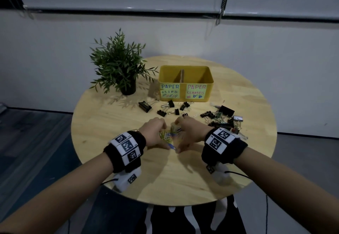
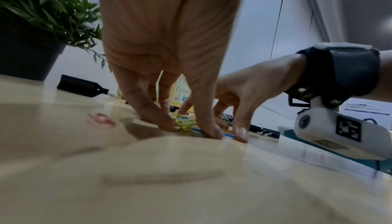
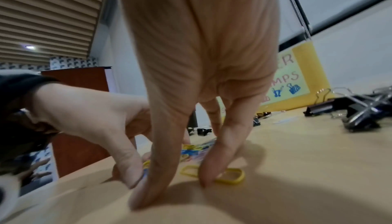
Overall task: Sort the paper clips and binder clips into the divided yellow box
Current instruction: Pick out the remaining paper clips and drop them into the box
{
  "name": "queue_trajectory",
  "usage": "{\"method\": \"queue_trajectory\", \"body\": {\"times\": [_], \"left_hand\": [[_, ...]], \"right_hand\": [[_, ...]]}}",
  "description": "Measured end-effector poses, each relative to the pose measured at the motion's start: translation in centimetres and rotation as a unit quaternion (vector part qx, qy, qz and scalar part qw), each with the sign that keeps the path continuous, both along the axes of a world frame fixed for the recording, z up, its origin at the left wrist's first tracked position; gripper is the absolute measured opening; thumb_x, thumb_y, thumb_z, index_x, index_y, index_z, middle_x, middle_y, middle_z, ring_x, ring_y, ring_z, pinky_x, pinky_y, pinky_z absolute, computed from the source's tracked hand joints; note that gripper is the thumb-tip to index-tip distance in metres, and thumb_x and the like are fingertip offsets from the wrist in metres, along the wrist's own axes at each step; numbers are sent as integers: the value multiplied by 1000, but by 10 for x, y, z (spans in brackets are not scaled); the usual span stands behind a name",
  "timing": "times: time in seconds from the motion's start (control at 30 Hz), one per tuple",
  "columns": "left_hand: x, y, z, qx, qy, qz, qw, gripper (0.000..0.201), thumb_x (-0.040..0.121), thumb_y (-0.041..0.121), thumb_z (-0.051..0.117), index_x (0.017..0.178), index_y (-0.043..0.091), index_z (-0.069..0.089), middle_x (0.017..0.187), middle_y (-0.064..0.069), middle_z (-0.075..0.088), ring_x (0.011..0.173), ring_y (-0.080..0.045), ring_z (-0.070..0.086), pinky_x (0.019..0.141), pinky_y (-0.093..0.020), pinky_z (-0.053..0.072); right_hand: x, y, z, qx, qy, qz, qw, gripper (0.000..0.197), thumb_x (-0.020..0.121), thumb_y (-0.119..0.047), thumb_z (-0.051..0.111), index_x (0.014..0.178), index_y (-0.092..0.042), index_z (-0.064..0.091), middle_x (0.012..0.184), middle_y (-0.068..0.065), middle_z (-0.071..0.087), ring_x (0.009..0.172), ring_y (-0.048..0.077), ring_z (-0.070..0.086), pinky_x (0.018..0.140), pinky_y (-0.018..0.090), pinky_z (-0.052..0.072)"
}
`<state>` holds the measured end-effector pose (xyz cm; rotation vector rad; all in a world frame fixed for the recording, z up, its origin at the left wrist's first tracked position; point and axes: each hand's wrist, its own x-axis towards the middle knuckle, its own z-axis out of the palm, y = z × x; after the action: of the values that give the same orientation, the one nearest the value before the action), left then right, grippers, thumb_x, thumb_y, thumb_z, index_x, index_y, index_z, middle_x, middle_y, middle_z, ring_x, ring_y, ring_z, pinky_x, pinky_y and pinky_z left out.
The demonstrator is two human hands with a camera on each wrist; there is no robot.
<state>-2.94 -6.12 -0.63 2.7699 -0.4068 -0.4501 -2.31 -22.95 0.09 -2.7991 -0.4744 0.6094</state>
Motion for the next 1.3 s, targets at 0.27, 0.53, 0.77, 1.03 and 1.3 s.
{"method": "queue_trajectory", "body": {"times": [0.27,0.53,0.77,1.03,1.3], "left_hand": [[11,-2,0,-31,-34,5,999,28,71,25,81,92,12,68,88,-1,60,79,-15,56,66,-26,43],[23,-2,4,-23,-13,14,1000,24,66,29,85,74,15,67,87,-5,64,82,-21,62,65,-28,47],[29,-7,12,-33,35,20,999,18,66,16,84,73,5,72,73,-6,70,71,-18,65,70,-35,58],[34,-16,8,23,26,7,999,23,65,12,81,62,17,58,82,-5,68,79,-22,65,62,-28,51],[56,-6,37,-109,96,22,989,10,74,0,75,71,7,69,65,-3,64,54,-11,61,45,-14,49]], "right_hand": [[17,1,-4,54,-36,102,993,55,73,-35,80,117,-13,56,93,-2,51,84,16,46,72,24,33],[33,-3,-8,52,-50,99,993,12,87,-18,67,92,-7,65,84,6,62,73,19,54,70,29,43],[73,-19,56,178,-41,8,983,5,91,-18,61,87,-16,61,88,8,71,67,13,71,63,24,60],[134,18,60,201,-332,-97,916,13,89,-13,61,101,-10,65,100,12,66,87,27,63,70,32,48],[139,17,52,170,-309,-74,933,44,93,-5,48,137,-7,46,113,20,66,102,34,63,87,45,54]]}}
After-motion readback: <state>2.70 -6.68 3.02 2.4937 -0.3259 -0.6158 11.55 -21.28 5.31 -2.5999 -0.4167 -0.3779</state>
